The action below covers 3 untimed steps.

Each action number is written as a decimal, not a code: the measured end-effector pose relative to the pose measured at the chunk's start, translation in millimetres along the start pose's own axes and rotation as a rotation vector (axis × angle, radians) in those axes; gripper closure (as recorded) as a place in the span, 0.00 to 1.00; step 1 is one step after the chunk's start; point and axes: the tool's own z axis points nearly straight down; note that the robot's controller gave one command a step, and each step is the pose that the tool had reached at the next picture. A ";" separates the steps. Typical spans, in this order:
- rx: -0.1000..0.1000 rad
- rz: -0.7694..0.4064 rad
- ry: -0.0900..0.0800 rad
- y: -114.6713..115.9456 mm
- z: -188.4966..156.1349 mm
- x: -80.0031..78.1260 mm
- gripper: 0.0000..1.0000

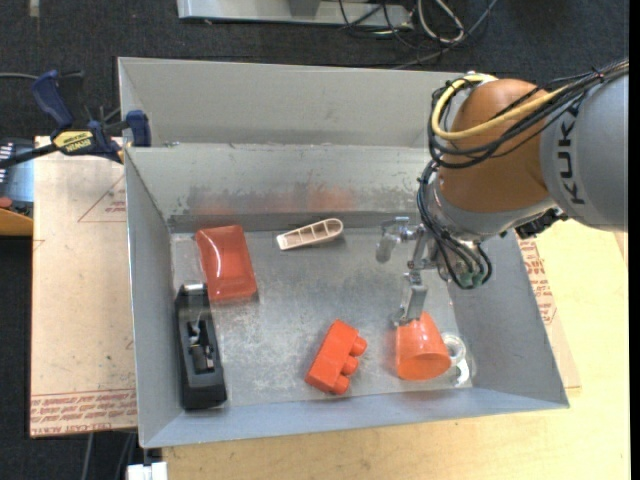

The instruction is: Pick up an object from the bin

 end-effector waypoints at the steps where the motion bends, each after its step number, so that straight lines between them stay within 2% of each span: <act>1: 0.000 -0.001 -0.008 0.0 -4.7 -1.5 0.00; 2: 0.001 -0.326 -0.008 38.0 92.2 14.8 0.00; 3: 0.002 -0.423 -0.013 56.6 61.6 33.8 0.00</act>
Offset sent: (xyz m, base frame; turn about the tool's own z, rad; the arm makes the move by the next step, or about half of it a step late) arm -0.0202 0.0470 -0.1157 -0.4064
